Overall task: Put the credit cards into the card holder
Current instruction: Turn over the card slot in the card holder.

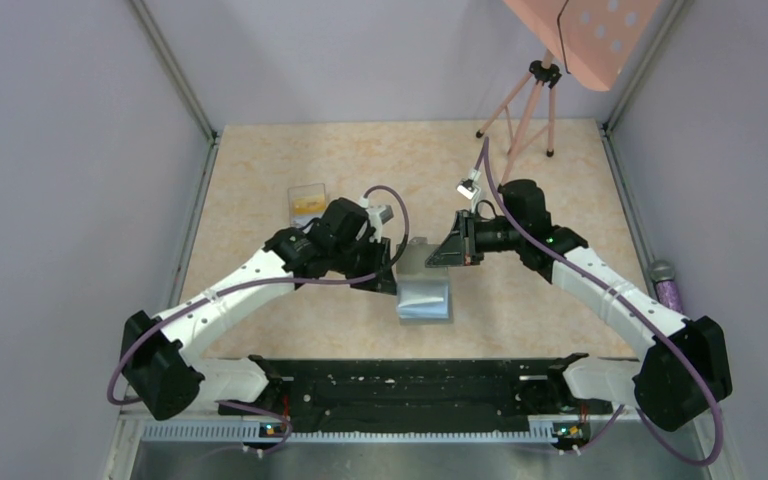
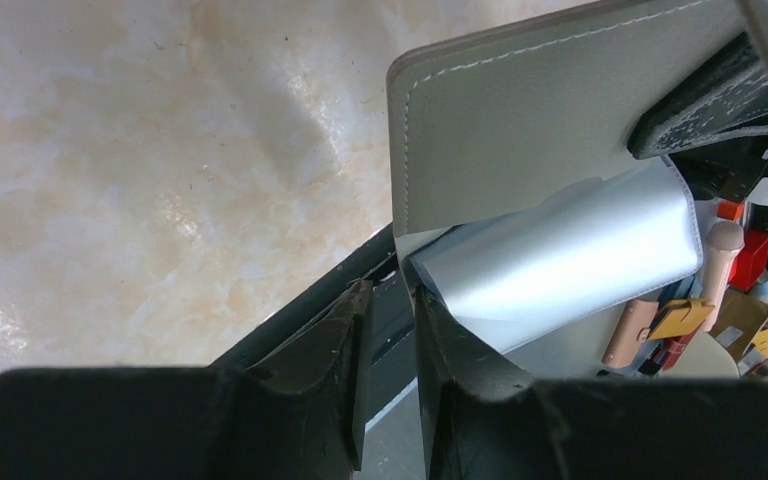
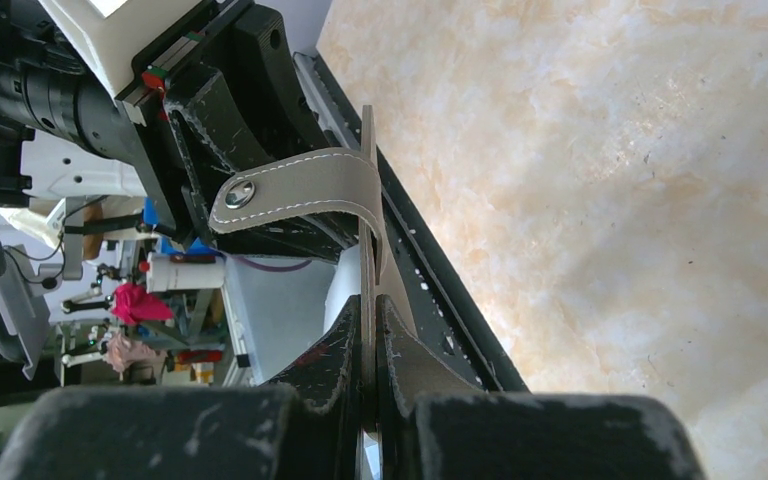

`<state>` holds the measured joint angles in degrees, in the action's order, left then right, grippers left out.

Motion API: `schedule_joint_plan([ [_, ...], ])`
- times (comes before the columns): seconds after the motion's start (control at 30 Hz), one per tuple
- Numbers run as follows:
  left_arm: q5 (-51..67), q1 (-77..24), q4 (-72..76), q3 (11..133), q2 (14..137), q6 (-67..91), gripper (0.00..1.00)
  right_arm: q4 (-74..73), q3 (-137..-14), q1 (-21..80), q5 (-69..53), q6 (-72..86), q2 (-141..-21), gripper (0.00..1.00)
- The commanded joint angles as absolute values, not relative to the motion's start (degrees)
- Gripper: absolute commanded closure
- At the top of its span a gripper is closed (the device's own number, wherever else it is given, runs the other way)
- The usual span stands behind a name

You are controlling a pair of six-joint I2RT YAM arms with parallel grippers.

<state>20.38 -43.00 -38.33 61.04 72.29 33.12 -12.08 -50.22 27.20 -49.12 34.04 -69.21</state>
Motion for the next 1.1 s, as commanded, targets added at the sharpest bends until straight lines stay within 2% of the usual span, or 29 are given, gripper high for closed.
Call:
schedule_joint_plan([
  [0.0,22.58,-43.33,-38.34,65.08,73.16,31.29,0.71,-10.8,-50.4,27.52,-48.69,33.26,-69.69,1.0],
  [0.27,20.95,-44.52,-41.9,67.42,75.76,29.53,0.66,-11.25,-50.82,27.55,-48.6,33.11,-70.29,1.0],
  [1.07,11.07,-49.75,-53.42,78.17,82.77,26.06,0.71,-12.39,-51.32,27.55,-48.27,32.34,-71.18,1.0],
])
